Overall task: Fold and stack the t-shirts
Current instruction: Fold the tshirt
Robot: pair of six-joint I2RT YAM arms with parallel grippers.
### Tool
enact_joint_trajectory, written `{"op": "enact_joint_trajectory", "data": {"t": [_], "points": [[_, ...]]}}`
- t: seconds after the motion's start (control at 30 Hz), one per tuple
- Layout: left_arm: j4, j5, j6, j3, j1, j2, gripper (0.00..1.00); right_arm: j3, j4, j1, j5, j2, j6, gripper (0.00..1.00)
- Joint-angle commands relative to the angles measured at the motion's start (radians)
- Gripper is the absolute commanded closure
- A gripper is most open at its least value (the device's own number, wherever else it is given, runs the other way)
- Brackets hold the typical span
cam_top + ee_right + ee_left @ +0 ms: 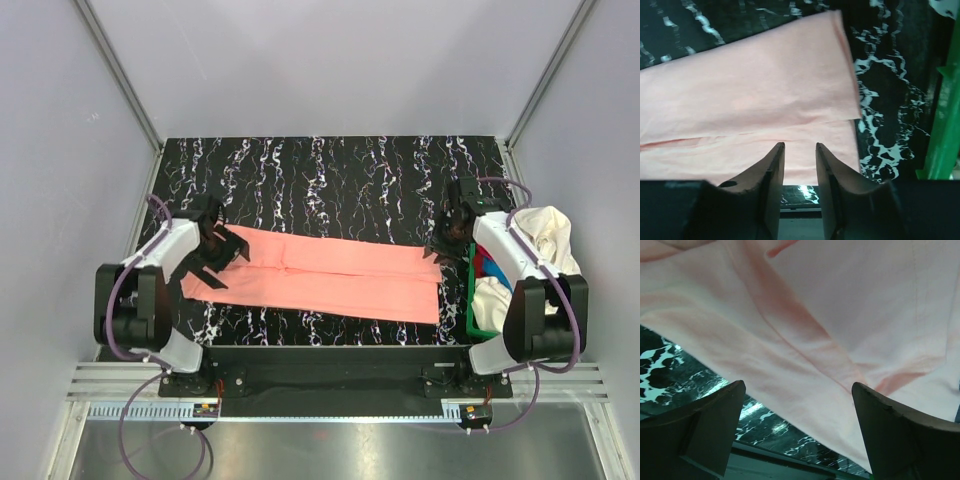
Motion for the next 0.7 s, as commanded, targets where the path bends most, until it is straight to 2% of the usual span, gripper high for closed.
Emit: {"op": "enact_joint_trajectory", "data": {"t": [0.0, 0.1, 0.23, 0.47, 0.57, 0.67], "points": [[0.008, -0.012, -0.096, 0.089, 0.003, 0.084, 0.05, 0.059, -0.028, 0.083, 0.011, -0.020, -0.012, 0.59], [-0.026, -0.090, -0.099, 0.183, 0.003, 0.174, 0.05, 0.071, -0.025, 0.178, 0.023, -0.005, -0.007, 0.57], [-0.117, -0.205, -0.114, 0.281, 0.004, 0.309, 0.04, 0.086, -0.019, 0.231, 0.020, 0.031, 0.000, 0.57], [-0.150, -0.188, -0.061, 0.401, 0.007, 0.539, 0.05, 0.184, -0.044, 0.234, 0.049, 0.110, -0.038, 0.55], [-0.201, -0.265, -0.003, 0.551, 0.003, 0.627, 0.06, 0.229, -0.053, 0.234, 0.058, 0.153, -0.047, 0.55], [-0.245, -0.352, 0.106, 0.775, -0.002, 0.729, 0.06, 0.254, -0.056, 0.235, 0.051, 0.181, -0.052, 0.54]]}}
